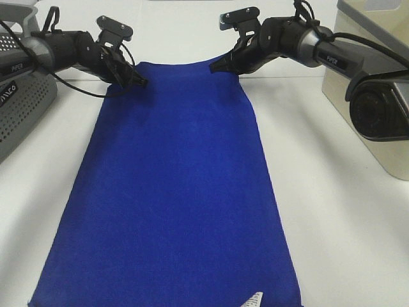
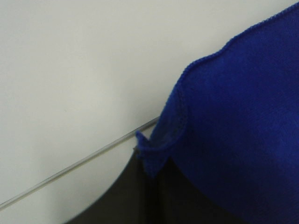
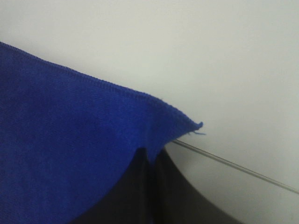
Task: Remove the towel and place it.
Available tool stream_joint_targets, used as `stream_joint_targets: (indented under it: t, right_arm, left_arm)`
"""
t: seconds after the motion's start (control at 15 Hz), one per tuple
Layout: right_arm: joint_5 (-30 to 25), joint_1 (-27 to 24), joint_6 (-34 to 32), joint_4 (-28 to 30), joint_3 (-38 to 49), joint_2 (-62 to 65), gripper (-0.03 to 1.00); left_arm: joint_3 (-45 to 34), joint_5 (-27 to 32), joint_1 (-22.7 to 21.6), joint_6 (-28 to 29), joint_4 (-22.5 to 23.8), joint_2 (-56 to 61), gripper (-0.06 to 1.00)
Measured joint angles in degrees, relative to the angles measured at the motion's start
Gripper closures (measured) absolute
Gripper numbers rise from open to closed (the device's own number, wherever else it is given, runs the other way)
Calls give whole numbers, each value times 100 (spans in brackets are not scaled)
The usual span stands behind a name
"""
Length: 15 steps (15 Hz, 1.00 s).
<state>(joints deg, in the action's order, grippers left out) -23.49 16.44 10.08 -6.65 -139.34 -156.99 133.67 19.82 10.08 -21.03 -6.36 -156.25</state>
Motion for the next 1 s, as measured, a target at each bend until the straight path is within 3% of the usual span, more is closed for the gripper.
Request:
stream_joint_targets:
  t: [0.13,0.27,0.4,0.47,0.53,0.6,0.8,1.0]
  right_arm:
    - [6,0,0,0,0,0,94]
    - [23,0,0,0,0,0,88]
    - [201,-17,0,0,0,0,69]
    - [309,-92,0,-23,0,0,48]
    - [309,-92,0,-23,0,0,48]
    - [315,-178,0,-29,0,0,41]
    - [309,-235,0,-40,0,0,40]
    - [-212,-264,0,-57,0,52,37]
  left_arm:
    - [0,-40,0,0,0,-6,91]
    - [0,-92,0,0,0,-6,82]
    - [0,-246,-17,0,0,-6,62]
    - [0,-424,-92,0,23,-6,48]
    - [0,-424,-92,0,23,-6,48]
    - [0,-481,-166,23,29,-6,42]
    - [0,-493,-183,120,34,-6,41]
    - [206,-166,-183,269,34,-6,34]
